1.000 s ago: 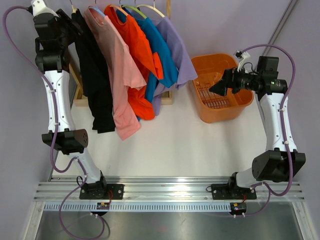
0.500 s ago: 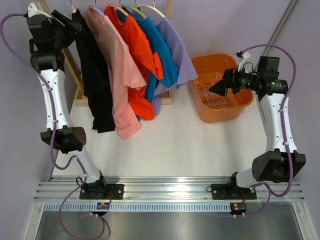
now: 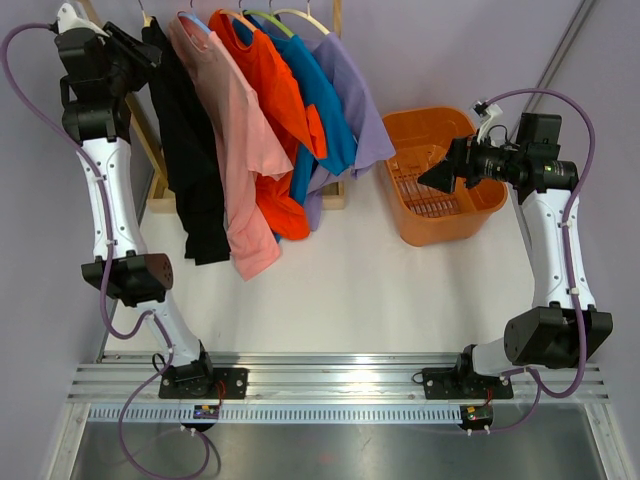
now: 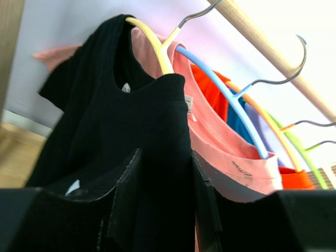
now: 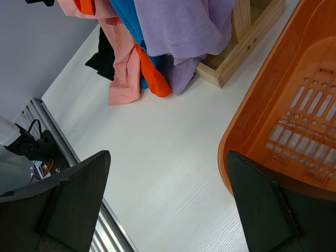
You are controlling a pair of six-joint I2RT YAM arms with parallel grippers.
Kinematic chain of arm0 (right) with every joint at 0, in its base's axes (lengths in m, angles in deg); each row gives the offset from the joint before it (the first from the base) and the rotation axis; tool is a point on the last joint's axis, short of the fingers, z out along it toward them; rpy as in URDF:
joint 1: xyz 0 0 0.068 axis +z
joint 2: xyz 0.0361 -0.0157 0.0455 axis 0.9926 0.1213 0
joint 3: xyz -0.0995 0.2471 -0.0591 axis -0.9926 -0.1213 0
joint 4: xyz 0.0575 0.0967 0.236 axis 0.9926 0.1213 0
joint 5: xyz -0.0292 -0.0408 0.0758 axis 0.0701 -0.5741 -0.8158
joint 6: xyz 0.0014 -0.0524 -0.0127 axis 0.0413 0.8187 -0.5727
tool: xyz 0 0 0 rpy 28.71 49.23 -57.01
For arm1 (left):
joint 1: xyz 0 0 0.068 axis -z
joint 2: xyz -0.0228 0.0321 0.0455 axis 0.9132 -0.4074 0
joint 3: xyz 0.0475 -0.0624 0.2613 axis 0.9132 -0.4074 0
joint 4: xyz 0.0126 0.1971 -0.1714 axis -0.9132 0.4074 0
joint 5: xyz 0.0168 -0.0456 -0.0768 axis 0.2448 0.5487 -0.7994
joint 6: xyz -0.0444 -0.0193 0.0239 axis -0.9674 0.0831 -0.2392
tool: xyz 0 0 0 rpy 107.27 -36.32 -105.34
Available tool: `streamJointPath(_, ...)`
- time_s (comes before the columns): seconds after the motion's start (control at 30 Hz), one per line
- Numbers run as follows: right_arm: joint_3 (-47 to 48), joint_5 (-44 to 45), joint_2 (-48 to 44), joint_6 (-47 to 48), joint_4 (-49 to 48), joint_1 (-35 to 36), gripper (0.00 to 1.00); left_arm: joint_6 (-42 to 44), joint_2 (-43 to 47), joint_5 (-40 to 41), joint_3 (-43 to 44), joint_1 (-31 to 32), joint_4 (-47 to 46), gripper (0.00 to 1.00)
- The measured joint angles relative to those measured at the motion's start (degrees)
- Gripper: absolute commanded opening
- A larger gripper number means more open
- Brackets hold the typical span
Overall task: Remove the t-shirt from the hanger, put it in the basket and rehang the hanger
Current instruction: Pick up the hanger from the clothesline.
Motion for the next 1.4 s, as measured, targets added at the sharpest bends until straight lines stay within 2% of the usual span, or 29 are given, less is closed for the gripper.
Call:
streamJointPath(0.1,-0.04,-0.33,0.0,-0.66,-0.04,-0.02,0.99,4.81,0.31,2.6,-0.13,1.11,-0.15,0.33)
streamJointPath(0.17,-0.04,-0.37,0.0,-0.87,-0.07,-0.02,1.0,8.72,1.03,5.16,-1.01,2.27,-0.63,0.24)
streamJointPath(0.3,-0.04,-0.44,0.0,-1.27,-0.17,-0.02,1.0,14.43,1.88,8.09,-1.68,3.67,-1.11,0.0)
streamJointPath(0.53,-0.04,-0.61,0.0,-1.57,-0.33,-0.02,1.0,18.69,3.58,8.59,-5.25,3.74,-3.89,0.0)
streamJointPath(0.73,-0.13,-0.61,-0.02,-1.75,-0.39,-0.02,0.99,18.99,5.2,7.89,-8.94,3.69,-7.23,0.0)
streamJointPath(1.4,-1.03,-0.72,-0.26,-1.75,-0.42,-0.02,1.0,9.88,5.29,1.51,-9.11,1.86,-9.51,0.0)
